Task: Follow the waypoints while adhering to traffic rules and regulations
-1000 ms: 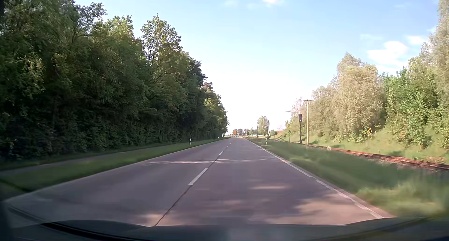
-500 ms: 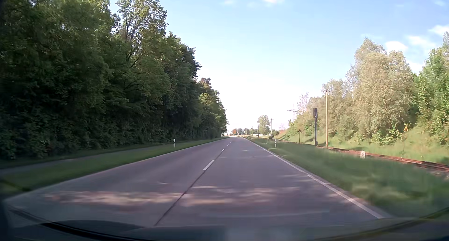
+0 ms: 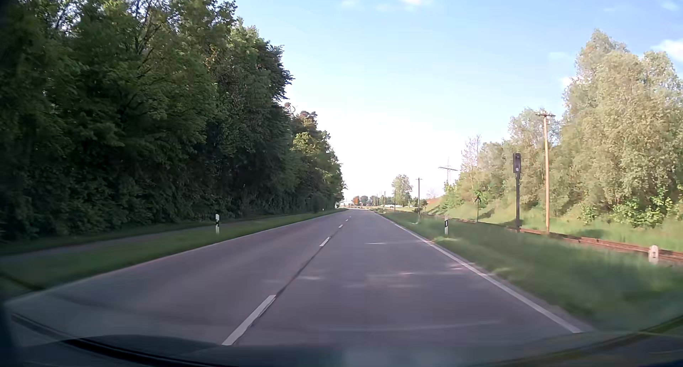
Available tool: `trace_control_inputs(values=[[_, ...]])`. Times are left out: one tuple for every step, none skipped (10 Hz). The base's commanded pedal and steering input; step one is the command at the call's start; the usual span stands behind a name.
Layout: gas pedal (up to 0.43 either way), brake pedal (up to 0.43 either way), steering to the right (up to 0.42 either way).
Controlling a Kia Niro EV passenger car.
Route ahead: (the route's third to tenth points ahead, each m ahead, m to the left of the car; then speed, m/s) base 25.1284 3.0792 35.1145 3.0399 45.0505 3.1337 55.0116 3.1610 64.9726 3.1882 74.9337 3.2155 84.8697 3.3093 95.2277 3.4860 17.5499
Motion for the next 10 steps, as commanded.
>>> trace_control_inputs(values=[[0.177,0.000,0.002],[0.157,0.000,0.002],[0.150,0.000,0.002],[0.150,0.000,0.002],[0.150,0.000,0.002],[0.150,0.000,0.002],[0.150,0.000,0.001],[0.150,0.000,0.001],[0.150,0.000,0.001],[0.150,0.000,0.001]])
